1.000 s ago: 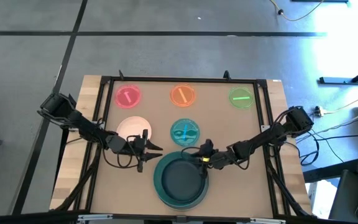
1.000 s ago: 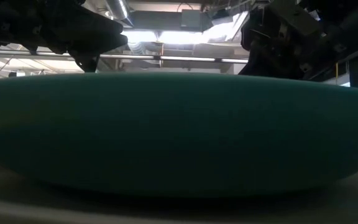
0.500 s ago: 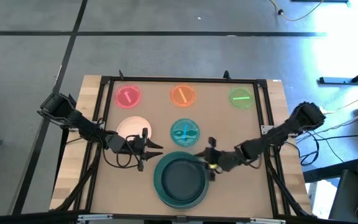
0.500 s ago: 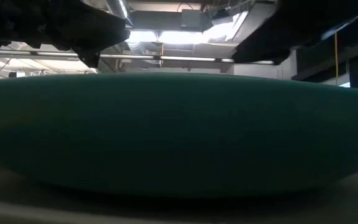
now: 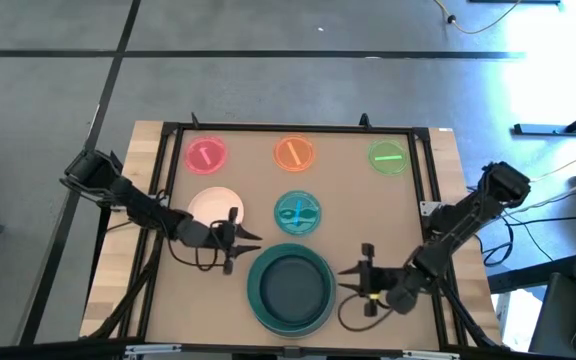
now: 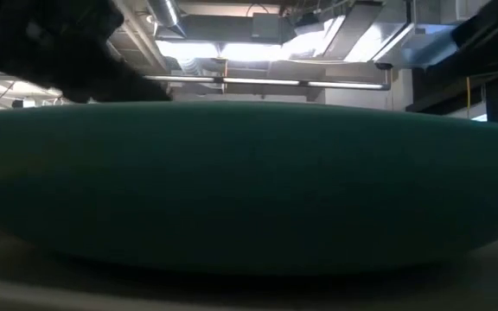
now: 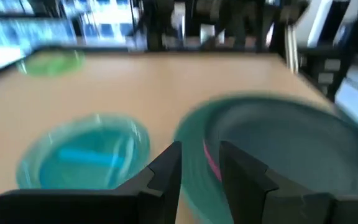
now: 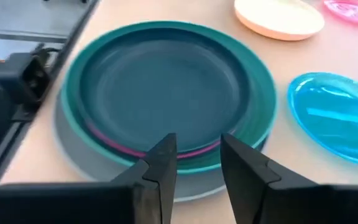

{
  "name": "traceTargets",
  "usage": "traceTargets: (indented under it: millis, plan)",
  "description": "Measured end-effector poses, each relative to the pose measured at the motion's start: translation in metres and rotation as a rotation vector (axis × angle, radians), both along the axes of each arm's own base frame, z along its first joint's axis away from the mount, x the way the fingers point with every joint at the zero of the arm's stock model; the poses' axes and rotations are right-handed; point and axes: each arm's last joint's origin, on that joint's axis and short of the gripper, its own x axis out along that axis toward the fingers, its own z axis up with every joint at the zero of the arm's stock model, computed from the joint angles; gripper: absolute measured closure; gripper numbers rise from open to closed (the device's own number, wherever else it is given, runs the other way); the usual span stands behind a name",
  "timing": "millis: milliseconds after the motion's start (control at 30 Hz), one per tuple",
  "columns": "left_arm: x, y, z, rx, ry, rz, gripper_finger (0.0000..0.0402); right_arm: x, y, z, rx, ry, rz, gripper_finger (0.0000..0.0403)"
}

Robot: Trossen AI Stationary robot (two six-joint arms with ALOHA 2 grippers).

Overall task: Stack plastic plates
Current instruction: Stack the white plate on top of the black plate

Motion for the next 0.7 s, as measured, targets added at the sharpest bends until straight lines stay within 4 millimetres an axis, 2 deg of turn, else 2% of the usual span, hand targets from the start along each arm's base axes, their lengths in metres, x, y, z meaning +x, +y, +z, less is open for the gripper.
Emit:
traceTargets:
  millis: [133, 233, 467, 567, 700]
  plan:
    - [-0.006, -0.005, -0.007, -0.056, 0.115, 0.0, 0.0301, -0.009, 0.006, 0.0, -0.033, -0.029, -0.007, 0.029]
    - [-0.007, -0.011, -0.005, -0.048, 0.265, 0.01, 0.0301, -0.01, 0.005, 0.0, -0.07, -0.056, -0.052, 0.029]
    - [-0.004, -0.02, 0.026, 0.001, 0.658, 0.142, 0.0301, -0.011, 0.003, -0.001, -0.114, -0.059, -0.086, 0.029]
    - [-0.007, -0.019, 0.04, -0.021, 0.756, 0.231, 0.0301, -0.011, 0.003, -0.001, -0.113, -0.06, -0.086, 0.029]
    - [-0.012, -0.017, 0.046, -0.073, 0.823, 0.326, 0.0301, -0.011, 0.003, -0.001, -0.113, -0.059, -0.086, 0.029]
